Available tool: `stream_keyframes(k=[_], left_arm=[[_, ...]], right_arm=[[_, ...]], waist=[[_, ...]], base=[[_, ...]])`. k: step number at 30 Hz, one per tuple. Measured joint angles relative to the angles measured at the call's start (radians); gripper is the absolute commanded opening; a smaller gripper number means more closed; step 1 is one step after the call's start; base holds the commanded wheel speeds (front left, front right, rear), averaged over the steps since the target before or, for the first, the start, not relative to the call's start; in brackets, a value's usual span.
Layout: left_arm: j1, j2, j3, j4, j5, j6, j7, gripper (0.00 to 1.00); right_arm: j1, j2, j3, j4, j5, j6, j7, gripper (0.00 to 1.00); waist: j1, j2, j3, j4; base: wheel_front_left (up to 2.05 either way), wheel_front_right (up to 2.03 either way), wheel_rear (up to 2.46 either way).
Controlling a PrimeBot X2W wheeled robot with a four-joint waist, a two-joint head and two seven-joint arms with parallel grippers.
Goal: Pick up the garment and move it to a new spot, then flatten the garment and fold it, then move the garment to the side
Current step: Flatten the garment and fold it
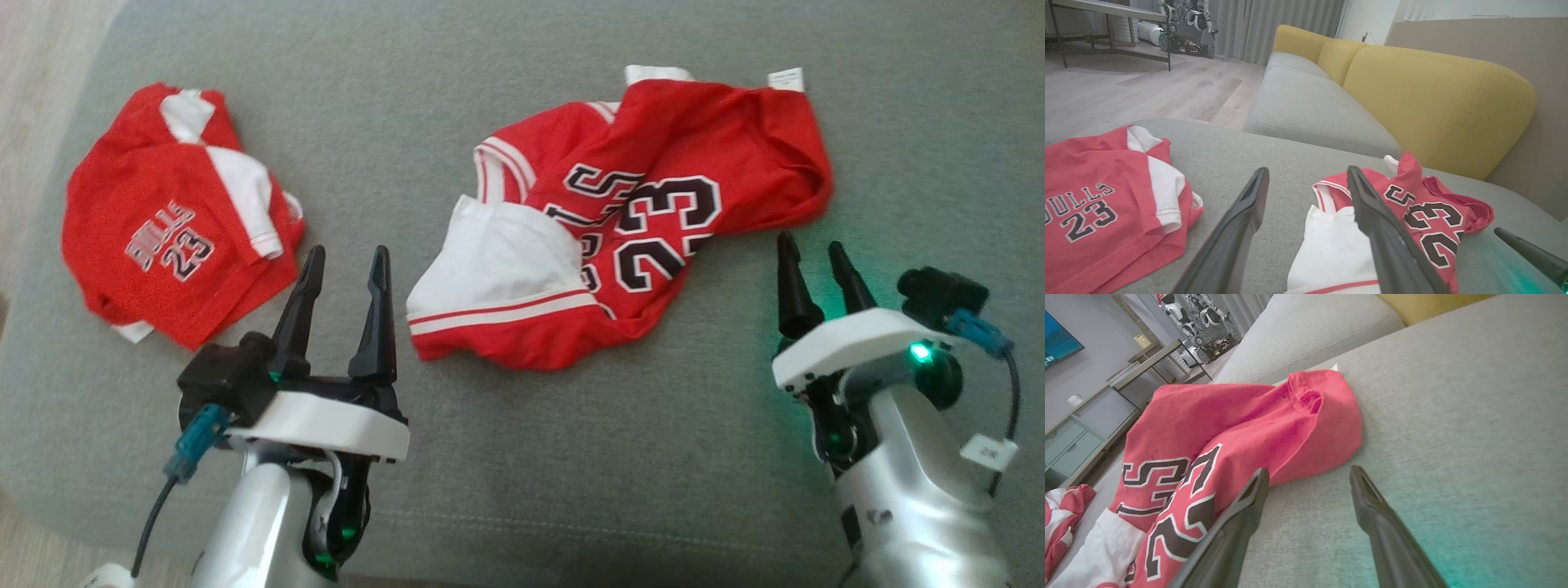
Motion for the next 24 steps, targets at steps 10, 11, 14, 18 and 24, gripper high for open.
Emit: stream_keyframes(k=[10,11,14,18,24], left_arm=[[-0.022,0.0,-0.004,-0.001,0.009,-0.002,0.0,1.0],[-0.022,0.0,-0.004,-0.002,0.009,-0.002,0.0,1.0],[-0.022,0.0,-0.003,-0.002,0.009,-0.001,0.0,1.0],[-0.022,0.0,0.001,-0.001,0.009,0.001,0.0,1.0],[-0.021,0.0,0.008,0.001,0.009,0.004,0.0,1.0]], right_arm=[[-0.132,-0.003,0.034,0.209,0.066,0.0,-0.027,1.0],[-0.141,-0.004,0.034,0.221,0.066,0.0,-0.034,1.0],[-0.166,-0.005,0.039,0.249,0.073,0.0,-0.042,0.0],[-0.174,-0.005,0.04,0.288,0.053,0.0,-0.057,0.0],[-0.171,-0.011,0.047,0.301,0.013,0.0,-0.067,0.0]], waist=[[0.0,0.0,0.037,0.059],[0.0,0.0,0.038,0.062],[0.0,0.0,0.039,0.064],[0.0,0.0,0.027,0.058],[0.0,0.0,0.0,0.039]], base=[[0.0,0.0,0.0],[0.0,0.0,0.0],[0.0,0.0,0.0],[0.0,0.0,0.0],[0.0,0.0,0.0]])
